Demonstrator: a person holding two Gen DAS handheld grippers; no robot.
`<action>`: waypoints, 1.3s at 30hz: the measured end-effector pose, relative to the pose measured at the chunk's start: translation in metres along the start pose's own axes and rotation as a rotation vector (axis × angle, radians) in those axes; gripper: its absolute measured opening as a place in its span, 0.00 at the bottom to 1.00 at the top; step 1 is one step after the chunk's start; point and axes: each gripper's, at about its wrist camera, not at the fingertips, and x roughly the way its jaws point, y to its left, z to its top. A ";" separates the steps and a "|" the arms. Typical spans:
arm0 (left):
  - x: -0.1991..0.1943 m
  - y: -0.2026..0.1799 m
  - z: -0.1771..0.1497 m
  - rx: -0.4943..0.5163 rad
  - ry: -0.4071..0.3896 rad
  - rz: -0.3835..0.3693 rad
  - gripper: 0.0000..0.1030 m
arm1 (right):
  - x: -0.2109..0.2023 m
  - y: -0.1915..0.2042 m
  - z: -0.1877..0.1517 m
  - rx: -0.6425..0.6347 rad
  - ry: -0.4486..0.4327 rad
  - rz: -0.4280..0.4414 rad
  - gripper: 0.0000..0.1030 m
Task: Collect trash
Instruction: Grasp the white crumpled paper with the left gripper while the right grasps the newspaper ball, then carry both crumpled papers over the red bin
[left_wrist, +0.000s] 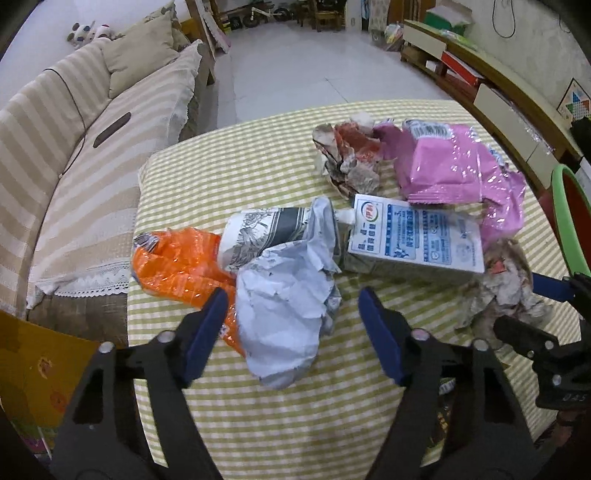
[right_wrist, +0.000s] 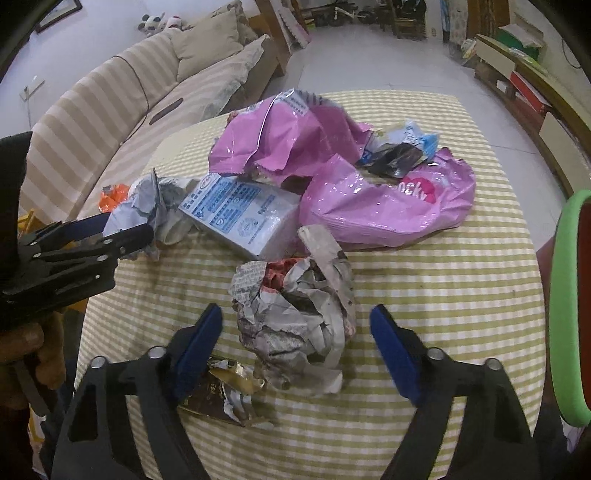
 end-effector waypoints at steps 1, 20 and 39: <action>0.003 0.000 0.000 0.001 0.007 -0.004 0.61 | 0.002 0.000 0.000 0.000 0.006 0.003 0.64; -0.047 0.003 -0.001 -0.056 -0.070 -0.055 0.40 | -0.054 0.004 -0.004 -0.022 -0.091 -0.005 0.41; -0.129 -0.044 0.006 -0.055 -0.193 -0.183 0.40 | -0.134 -0.023 -0.013 0.020 -0.253 -0.048 0.41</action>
